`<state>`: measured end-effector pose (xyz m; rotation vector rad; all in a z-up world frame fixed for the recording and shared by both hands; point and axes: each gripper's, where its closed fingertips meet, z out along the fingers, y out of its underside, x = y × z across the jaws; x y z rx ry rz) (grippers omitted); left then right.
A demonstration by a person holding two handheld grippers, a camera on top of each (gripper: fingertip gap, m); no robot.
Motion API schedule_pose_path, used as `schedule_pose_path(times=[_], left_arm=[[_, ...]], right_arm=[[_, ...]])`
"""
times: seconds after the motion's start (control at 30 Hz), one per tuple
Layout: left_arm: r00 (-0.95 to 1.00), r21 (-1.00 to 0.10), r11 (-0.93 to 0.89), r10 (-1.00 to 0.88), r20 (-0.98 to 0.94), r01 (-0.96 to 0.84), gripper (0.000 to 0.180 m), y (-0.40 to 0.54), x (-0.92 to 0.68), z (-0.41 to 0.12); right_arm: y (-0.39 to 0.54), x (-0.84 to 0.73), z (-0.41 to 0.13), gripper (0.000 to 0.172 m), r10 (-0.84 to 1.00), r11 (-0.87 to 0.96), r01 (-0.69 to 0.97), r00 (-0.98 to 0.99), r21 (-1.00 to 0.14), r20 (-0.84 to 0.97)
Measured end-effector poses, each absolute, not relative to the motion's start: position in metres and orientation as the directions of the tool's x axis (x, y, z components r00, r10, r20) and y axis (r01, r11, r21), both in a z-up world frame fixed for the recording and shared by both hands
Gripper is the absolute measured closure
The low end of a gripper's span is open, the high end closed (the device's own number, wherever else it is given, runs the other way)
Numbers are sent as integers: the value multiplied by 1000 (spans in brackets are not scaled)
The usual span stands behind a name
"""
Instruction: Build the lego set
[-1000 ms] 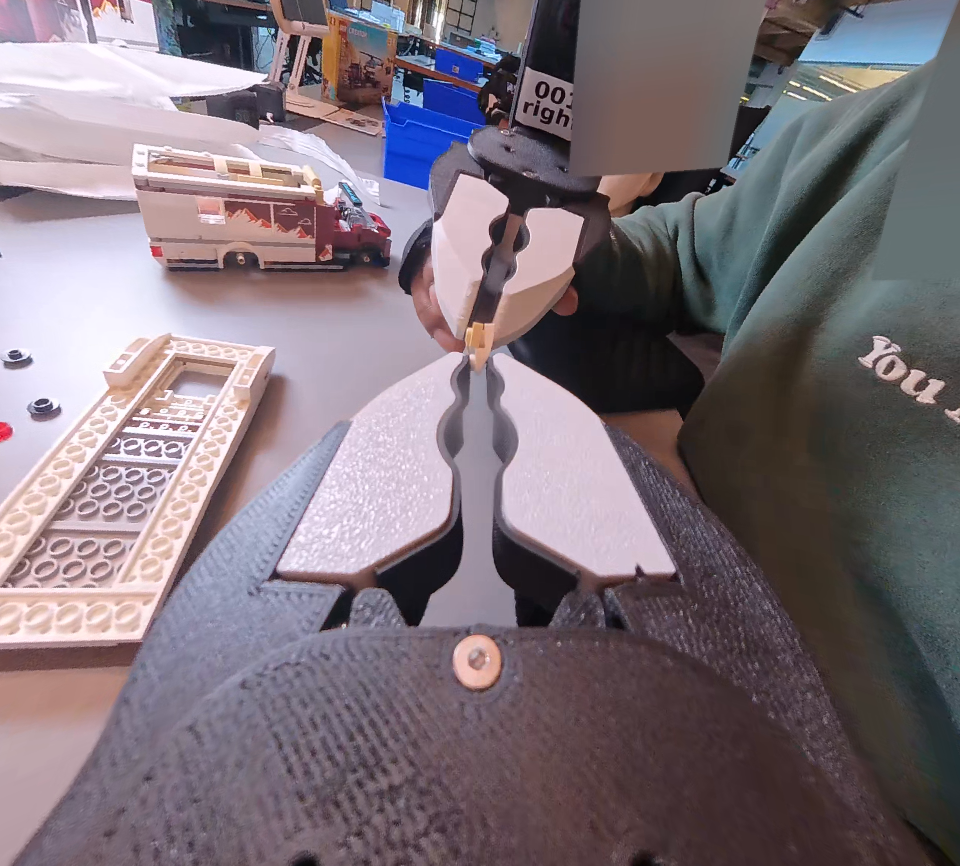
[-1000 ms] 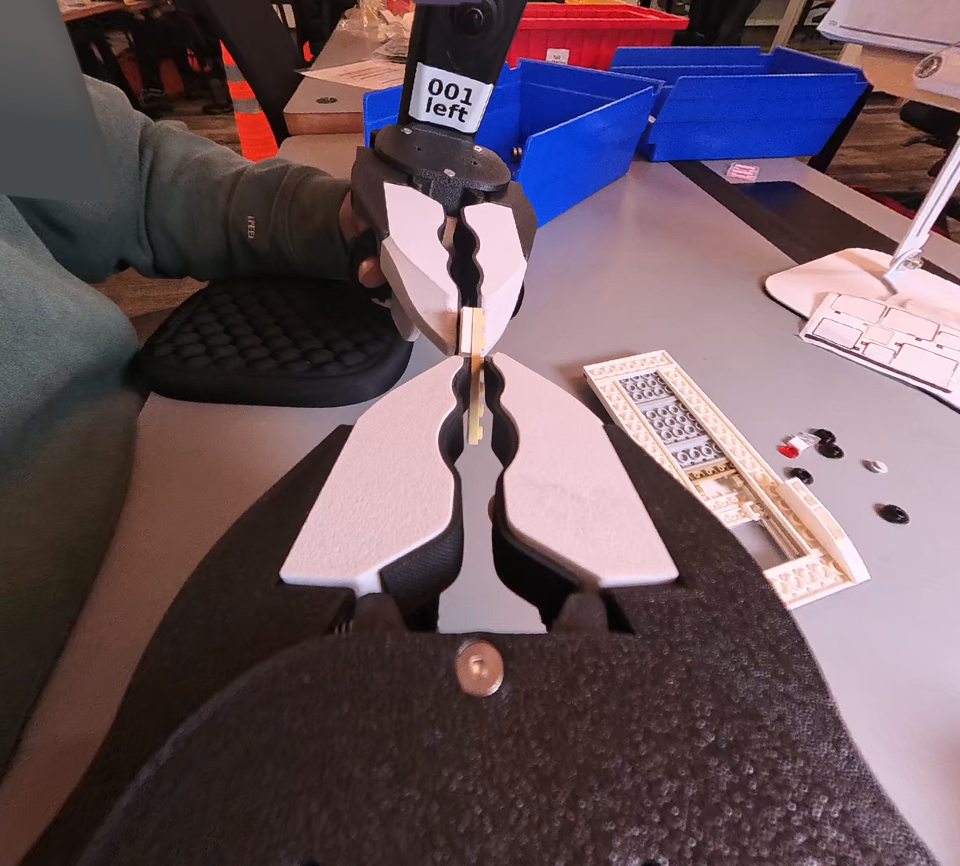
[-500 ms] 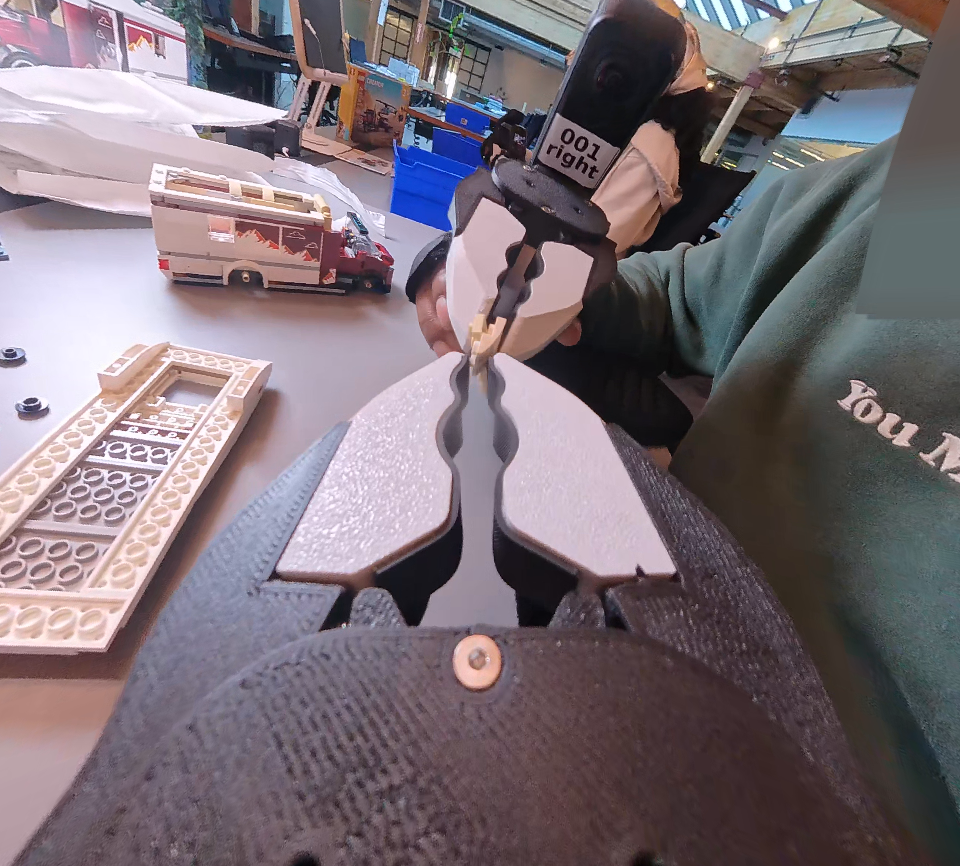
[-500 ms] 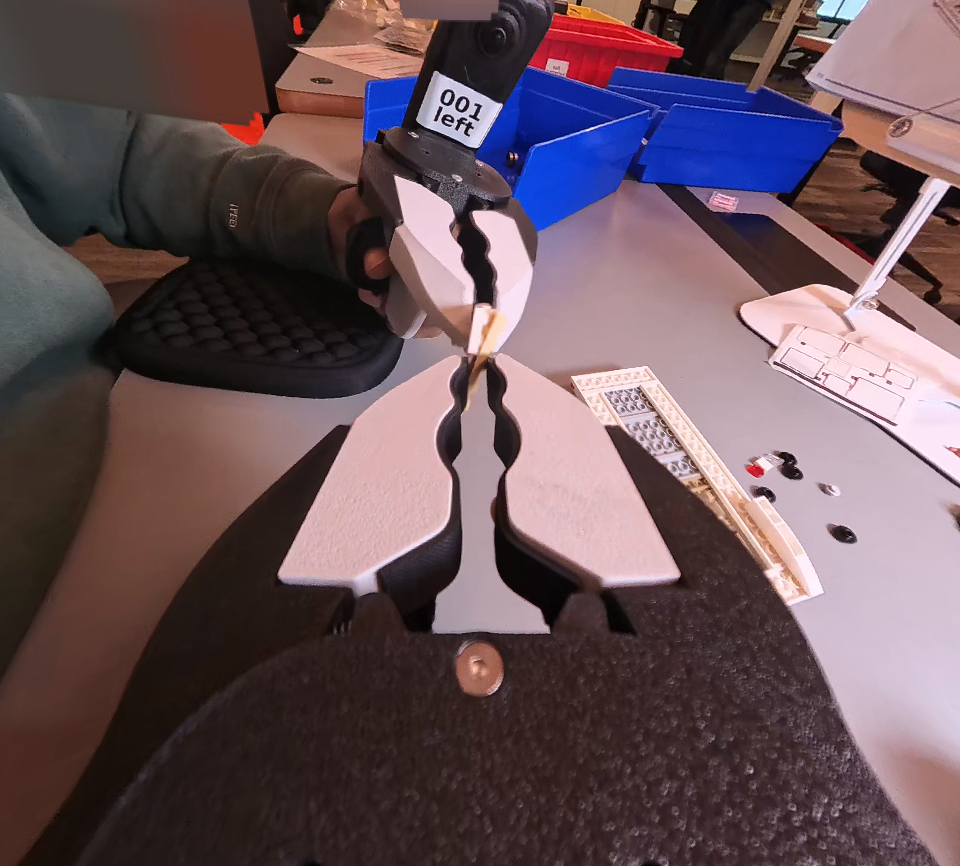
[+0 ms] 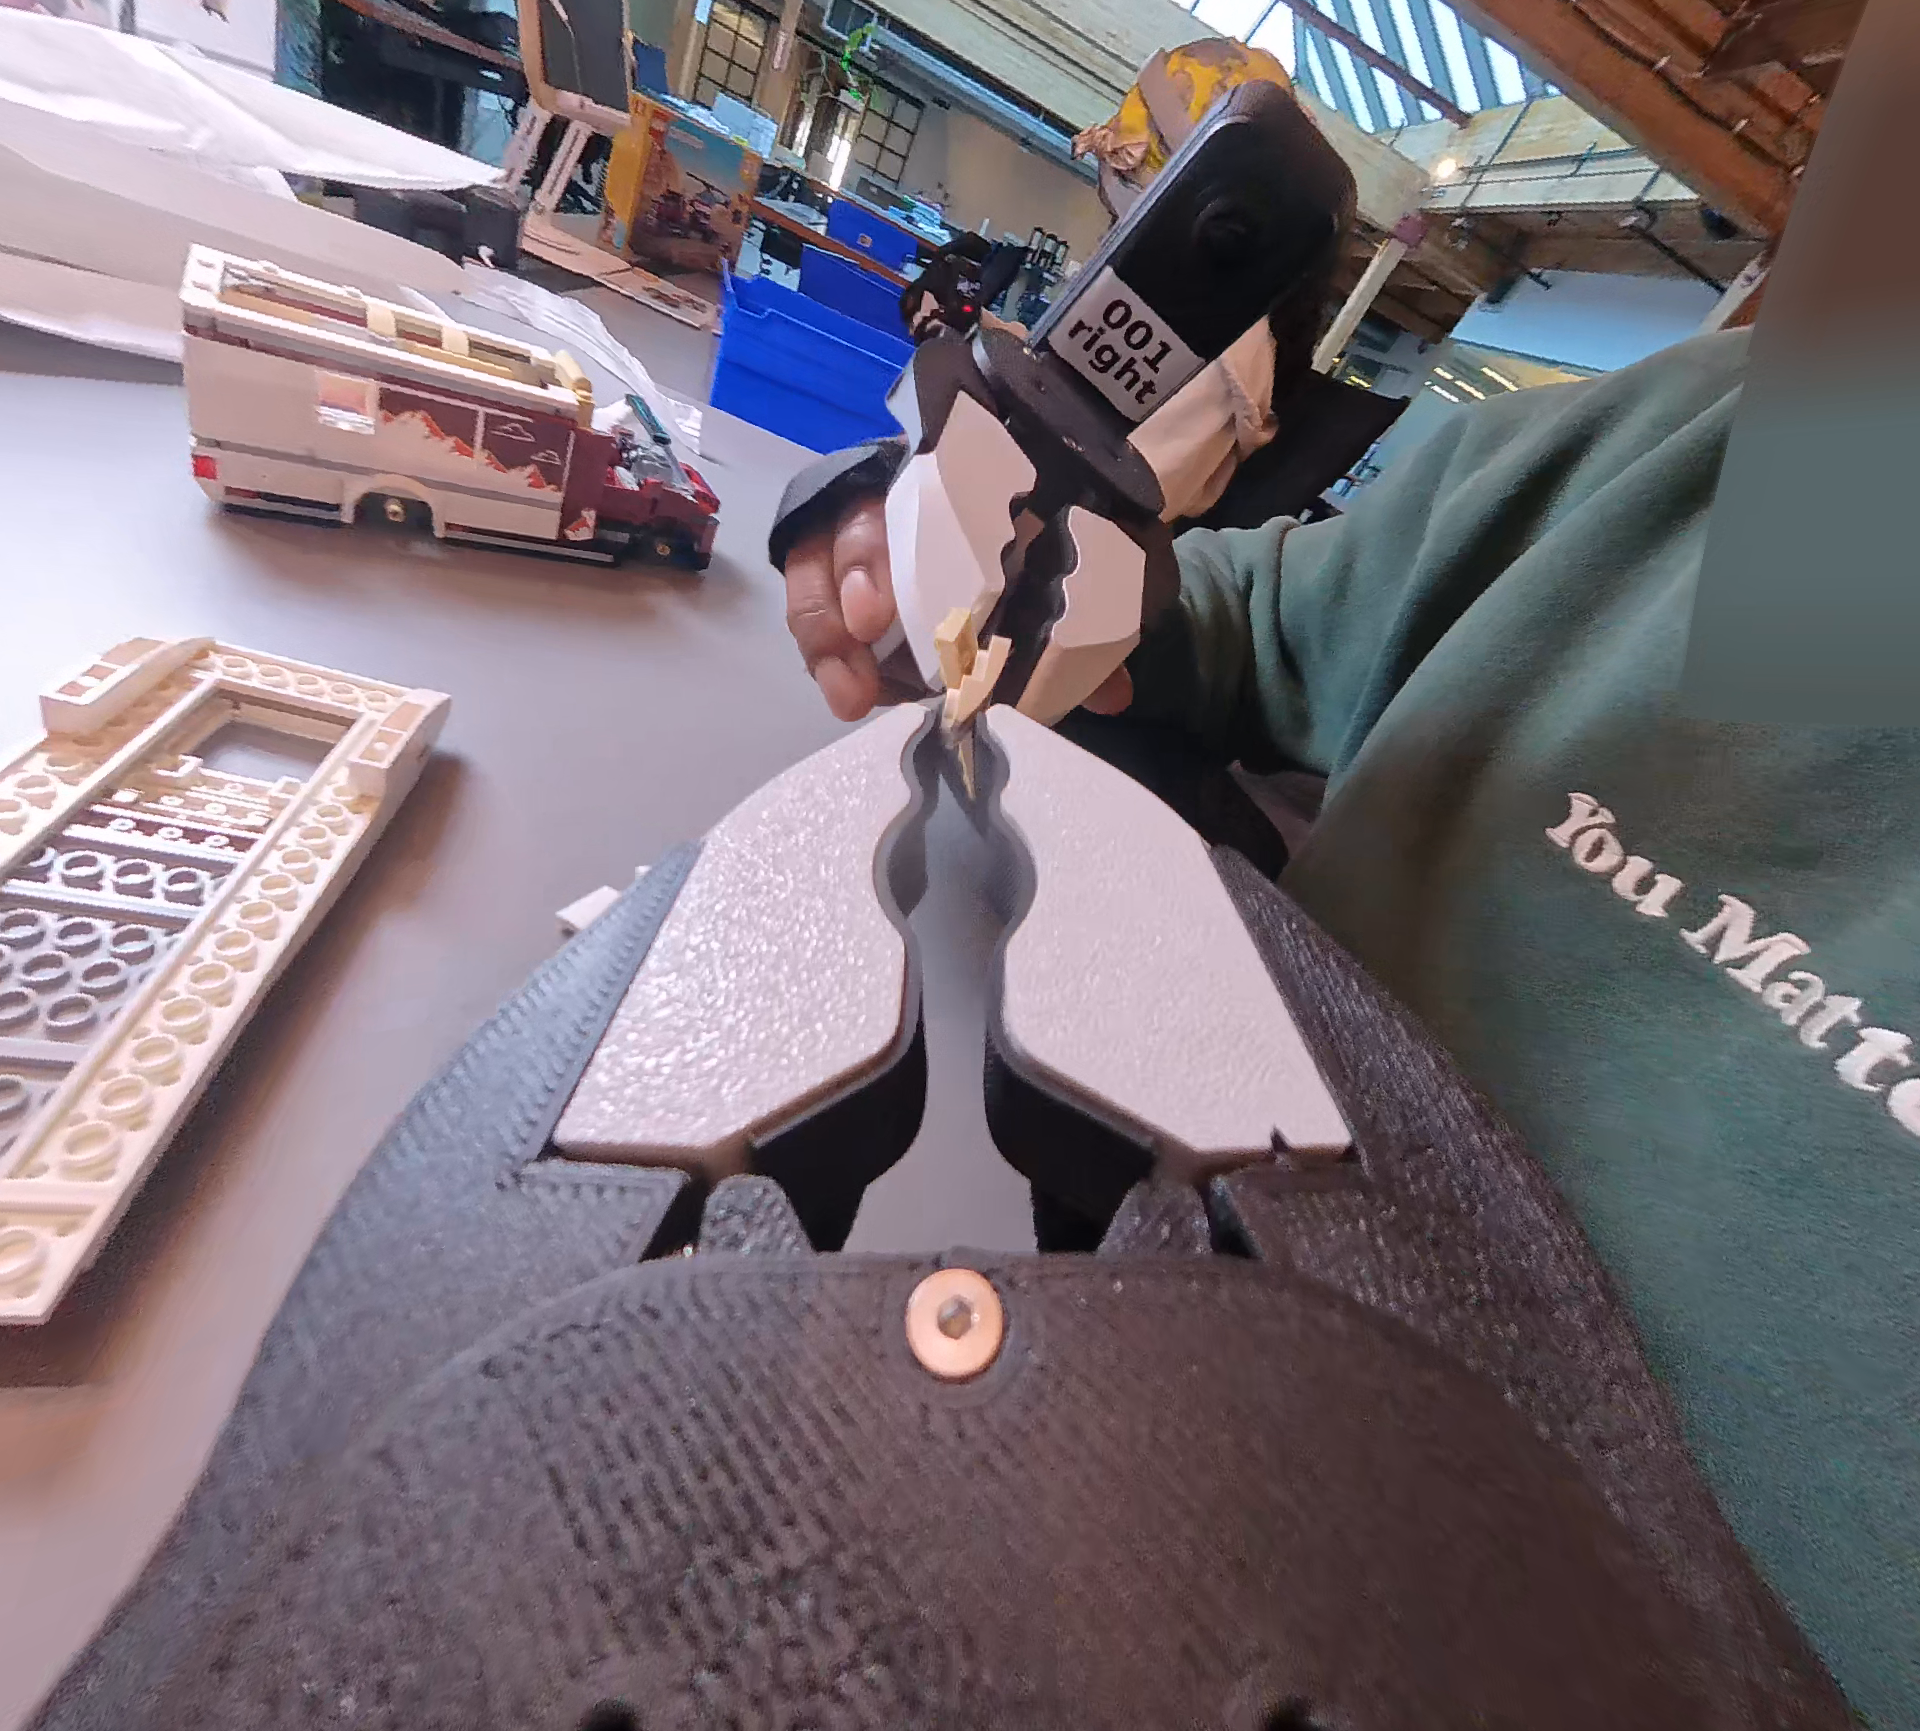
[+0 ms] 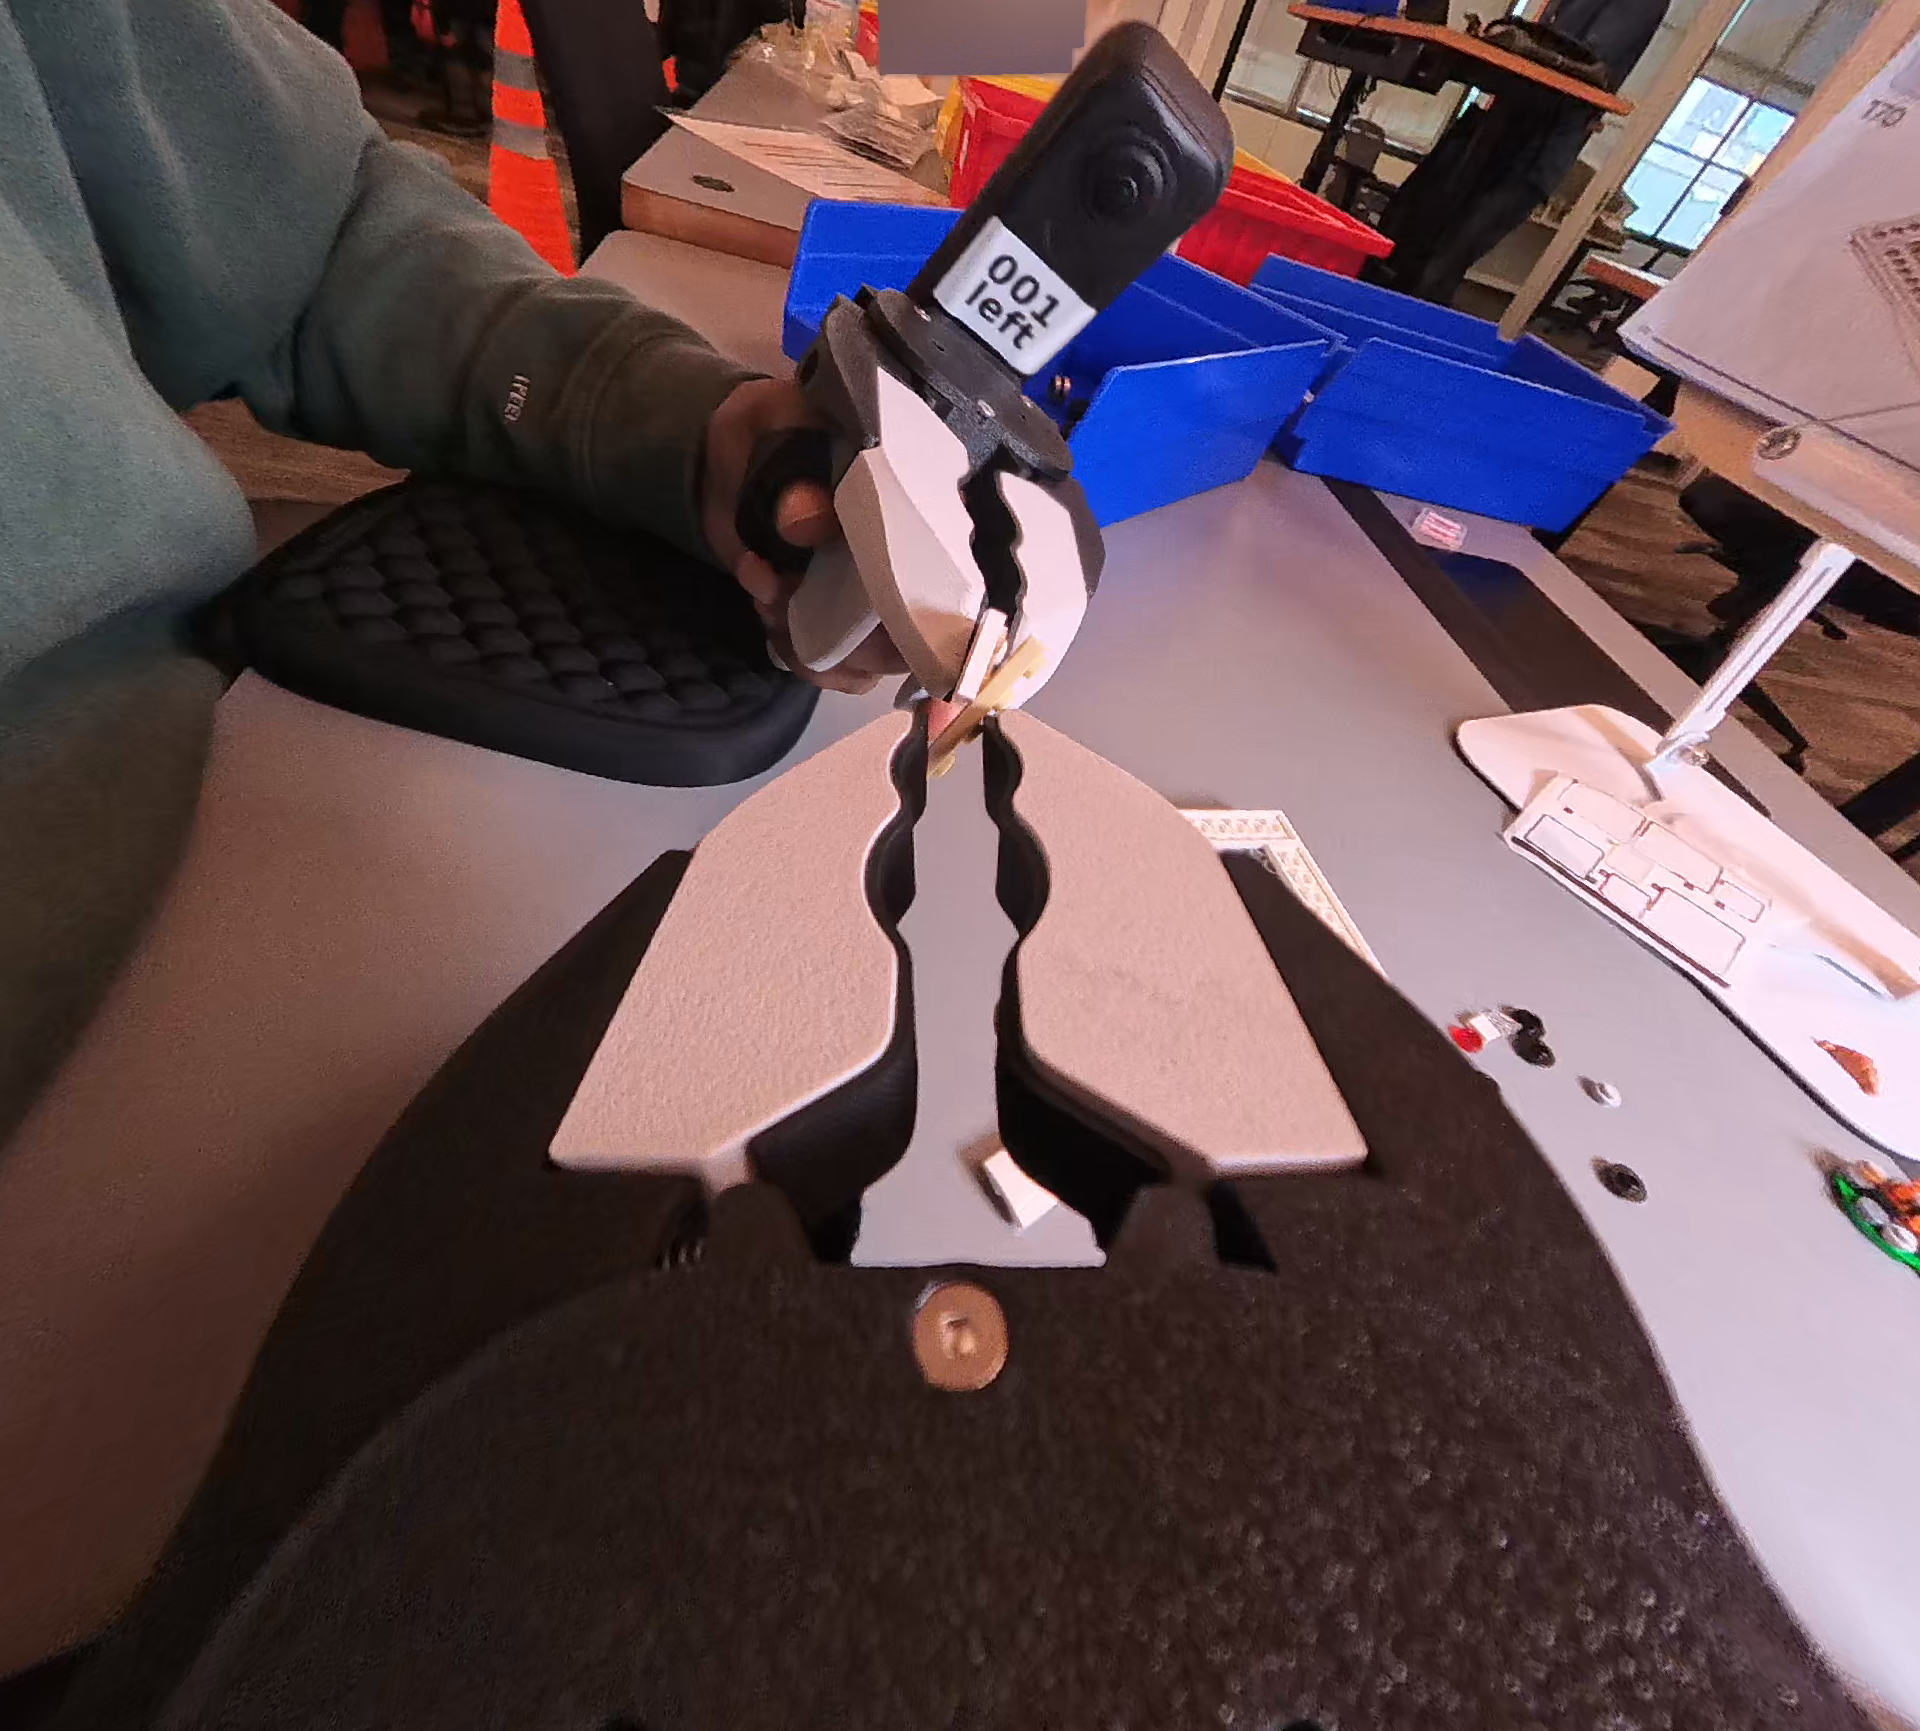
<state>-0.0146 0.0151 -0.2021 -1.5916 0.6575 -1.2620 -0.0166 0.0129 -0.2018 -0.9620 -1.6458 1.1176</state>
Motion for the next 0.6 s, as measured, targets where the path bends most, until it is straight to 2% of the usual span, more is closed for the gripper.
schedule_pose_path(times=[0.3, 0.6], left_arm=[[333, -919, -390, -861, 385, 55, 175, 10, -9, -211], [394, -945, -324, -874, 284, -37, 175, 10, -11, -216]], right_arm=[[11, -15, -206, 166, 934, 179, 155, -337, -972, 118], [7, -15, -210, 161, 928, 82, 201, -374, -976, 1]])
